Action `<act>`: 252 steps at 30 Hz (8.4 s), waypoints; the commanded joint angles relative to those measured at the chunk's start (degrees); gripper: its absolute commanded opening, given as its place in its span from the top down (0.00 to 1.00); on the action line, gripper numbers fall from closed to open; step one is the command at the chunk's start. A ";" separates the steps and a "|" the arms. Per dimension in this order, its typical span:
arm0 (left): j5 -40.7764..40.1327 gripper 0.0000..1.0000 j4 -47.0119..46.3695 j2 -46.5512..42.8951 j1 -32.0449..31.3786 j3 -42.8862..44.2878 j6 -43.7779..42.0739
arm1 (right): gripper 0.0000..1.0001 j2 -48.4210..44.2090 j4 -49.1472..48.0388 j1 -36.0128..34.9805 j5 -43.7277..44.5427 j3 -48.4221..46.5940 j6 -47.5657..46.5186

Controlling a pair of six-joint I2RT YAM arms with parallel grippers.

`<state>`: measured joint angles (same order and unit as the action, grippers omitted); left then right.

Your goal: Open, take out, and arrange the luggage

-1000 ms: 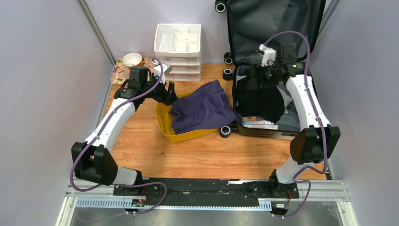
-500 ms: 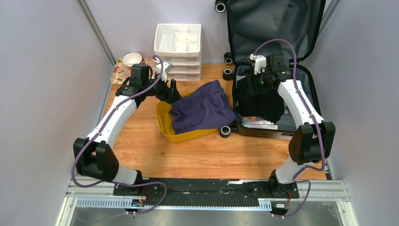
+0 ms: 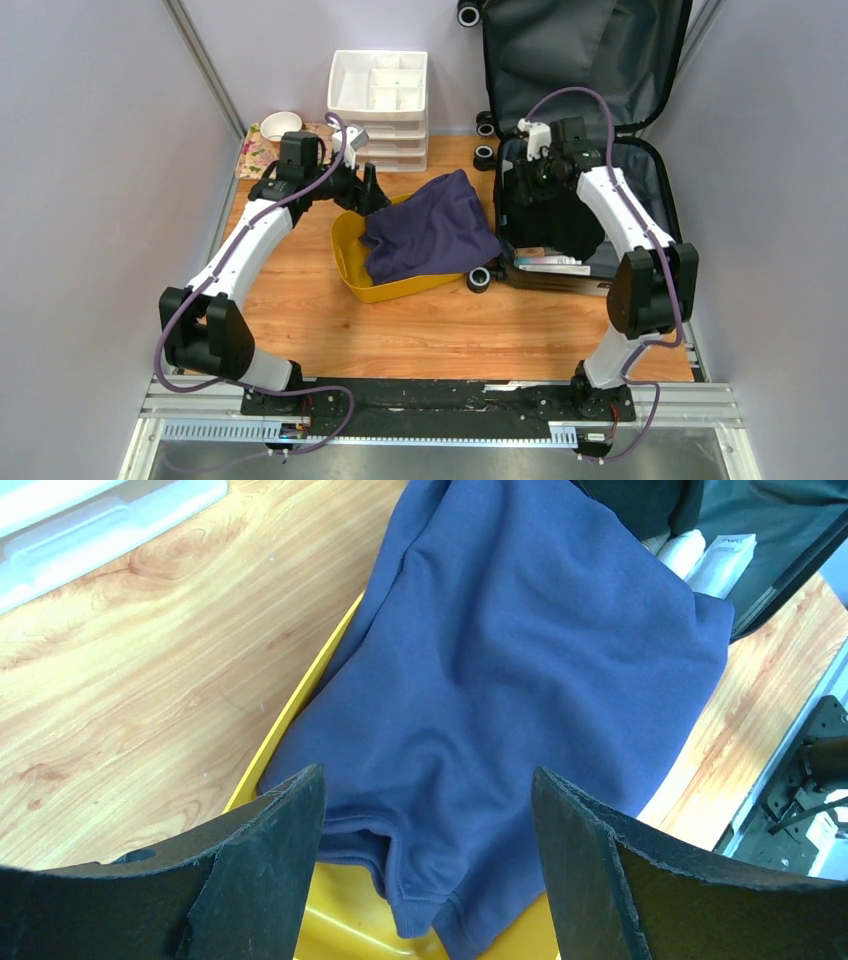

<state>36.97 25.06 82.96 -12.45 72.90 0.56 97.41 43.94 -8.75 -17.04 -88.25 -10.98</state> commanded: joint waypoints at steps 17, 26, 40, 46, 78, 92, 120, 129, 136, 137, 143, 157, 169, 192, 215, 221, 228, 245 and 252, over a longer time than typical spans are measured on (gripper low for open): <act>0.20 0.17 -2.03 0.54 -0.03 0.40 -0.12 | 0.45 6.57 6.68 14.91 -1.76 -2.01 -6.26; -0.85 0.17 -2.03 -0.95 -0.03 -0.65 0.06 | 0.34 -6.33 2.30 9.64 -1.00 6.23 0.96; -1.64 0.17 -2.82 -1.04 -0.03 -0.92 1.90 | 0.27 -8.03 -11.14 -6.88 32.38 22.32 13.24; -3.13 0.16 -3.17 -2.36 -0.03 -3.29 2.08 | 0.25 -3.29 -19.84 -9.97 42.41 25.58 18.01; 1.88 0.16 -29.68 25.67 -20.85 21.93 45.73 | 1.00 -11.45 9.49 10.51 -13.01 6.77 -2.38; -11.99 0.15 -46.86 36.92 -28.24 22.89 70.81 | 1.00 -11.45 10.28 10.51 -17.06 9.23 -2.20; -17.20 0.13 -58.89 40.27 -34.05 20.44 70.72 | 1.00 -11.71 15.03 10.60 -21.19 11.43 -6.24; -17.02 0.13 -58.72 41.93 -34.66 24.39 69.58 | 1.00 -10.66 14.77 10.60 -23.65 12.22 -6.15; -16.23 0.13 -55.30 44.13 -35.80 26.33 67.47 | 1.00 -9.87 16.17 10.34 -26.20 10.38 -7.47; -16.58 0.13 -53.29 44.13 -35.80 26.32 67.03 | 1.00 -9.87 16.00 10.16 -26.12 10.20 -7.56; -16.32 0.48 -48.80 44.31 -35.63 25.97 63.52 | 1.00 -9.60 16.79 10.16 -25.50 8.09 -8.00; -16.66 1.00 -42.90 41.24 -31.41 38.19 45.16 | 0.29 -6.88 21.27 27.38 -27.39 -1.05 0.16; -23.17 1.00 -35.08 39.21 -23.50 30.81 41.46 | 0.29 -4.60 9.32 33.36 -11.45 9.84 7.46; -22.21 1.00 -36.04 41.49 -22.71 30.72 39.96 | 0.30 7.62 -7.74 31.69 -22.77 10.82 14.06; -22.47 1.00 -32.27 36.40 -26.40 40.02 12.11 | 1.00 -10.39 3.08 32.48 -26.38 0.36 10.45; -22.47 1.00 -32.44 34.38 -25.52 41.00 12.10 | 1.00 -10.75 0.62 32.31 -28.40 -2.98 16.07; -21.50 1.00 -28.67 26.75 -24.56 38.81 10.34 | 1.00 -12.06 -0.35 29.50 -31.12 -8.08 20.82; -24.31 1.00 -6.79 -13.14 -13.49 0.33 4.55 | 1.00 -13.92 -0.52 -1.34 -24.63 -7.03 19.51; -25.11 1.00 -5.98 -20.73 -5.05 -15.23 4.01 | 1.00 -5.58 -4.04 -12.24 -20.14 -5.35 17.05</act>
<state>12.91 17.39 64.90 -21.85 63.09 6.02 86.46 44.47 -17.41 -40.56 -94.43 7.75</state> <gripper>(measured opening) 0.018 0.027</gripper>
